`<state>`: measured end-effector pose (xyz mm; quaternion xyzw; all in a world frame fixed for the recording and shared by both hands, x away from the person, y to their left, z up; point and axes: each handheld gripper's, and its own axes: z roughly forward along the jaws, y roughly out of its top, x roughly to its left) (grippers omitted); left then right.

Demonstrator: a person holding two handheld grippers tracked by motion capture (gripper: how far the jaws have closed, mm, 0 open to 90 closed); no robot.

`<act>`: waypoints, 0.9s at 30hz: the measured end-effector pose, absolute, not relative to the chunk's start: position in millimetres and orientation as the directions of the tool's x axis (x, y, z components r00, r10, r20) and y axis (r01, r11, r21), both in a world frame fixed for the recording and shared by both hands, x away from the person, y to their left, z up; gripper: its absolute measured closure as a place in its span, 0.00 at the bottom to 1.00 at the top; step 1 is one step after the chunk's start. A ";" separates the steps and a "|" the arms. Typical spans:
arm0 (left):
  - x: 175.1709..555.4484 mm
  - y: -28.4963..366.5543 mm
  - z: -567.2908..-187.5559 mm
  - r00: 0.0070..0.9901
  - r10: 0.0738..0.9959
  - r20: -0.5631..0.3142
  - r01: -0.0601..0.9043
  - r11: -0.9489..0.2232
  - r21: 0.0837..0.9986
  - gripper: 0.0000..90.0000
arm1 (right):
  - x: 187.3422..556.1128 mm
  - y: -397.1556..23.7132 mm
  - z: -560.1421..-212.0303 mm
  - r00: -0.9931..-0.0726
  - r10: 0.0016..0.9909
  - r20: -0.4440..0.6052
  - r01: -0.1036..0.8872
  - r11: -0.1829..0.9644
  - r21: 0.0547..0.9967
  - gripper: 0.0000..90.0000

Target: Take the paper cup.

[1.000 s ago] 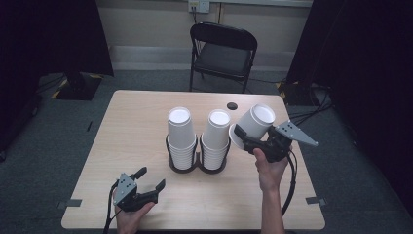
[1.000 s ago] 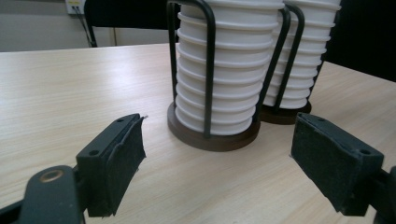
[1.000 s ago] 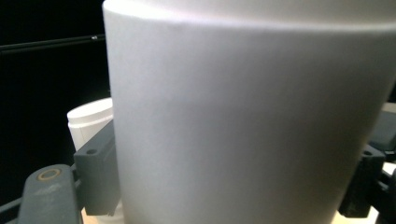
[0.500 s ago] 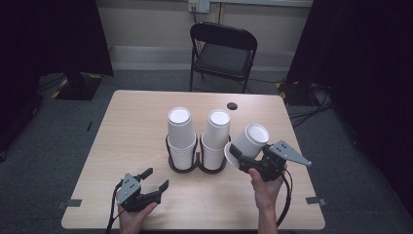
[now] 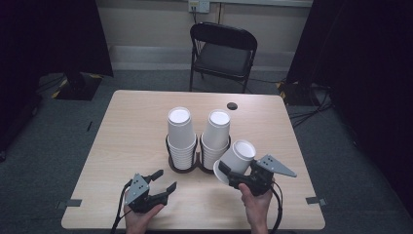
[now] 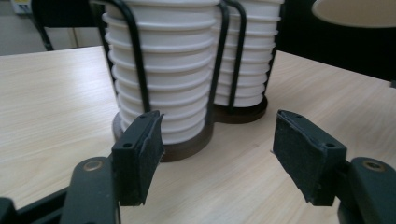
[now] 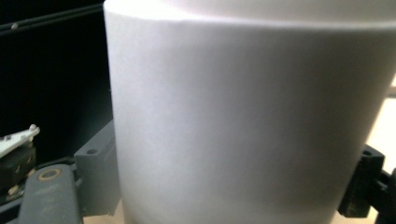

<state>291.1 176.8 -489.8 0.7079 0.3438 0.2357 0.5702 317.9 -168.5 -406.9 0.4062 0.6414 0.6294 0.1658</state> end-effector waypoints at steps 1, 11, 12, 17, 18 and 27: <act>291.0 174.8 -489.6 0.657 0.752 -0.060 0.215 -0.111 0.970 0.37 | 317.9 -168.5 -406.9 -0.615 0.730 0.299 0.312 -0.122 0.942 0.17; 287.5 159.1 -490.0 0.703 0.711 -0.035 0.168 -0.118 0.979 0.42 | 313.3 -147.7 -432.1 -0.629 0.682 0.372 0.393 -0.133 0.910 0.17; 286.8 157.4 -489.8 0.710 0.703 -0.032 0.161 -0.118 0.980 0.42 | 312.9 -145.7 -434.9 -0.627 0.675 0.388 0.406 -0.141 0.903 0.17; 285.0 149.9 -490.2 0.739 0.672 -0.033 0.154 -0.121 0.981 0.49 | 312.5 -138.2 -443.4 -0.630 0.649 0.427 0.440 -0.155 0.885 0.17; 284.9 148.7 -490.3 0.747 0.664 -0.035 0.151 -0.119 0.981 0.49 | 312.1 -136.5 -444.9 -0.631 0.642 0.435 0.445 -0.161 0.881 0.17; 283.9 134.7 -488.9 0.770 0.638 -0.024 0.117 -0.105 0.988 0.60 | 308.6 -133.2 -453.3 -0.609 0.606 0.513 0.504 -0.204 0.839 0.17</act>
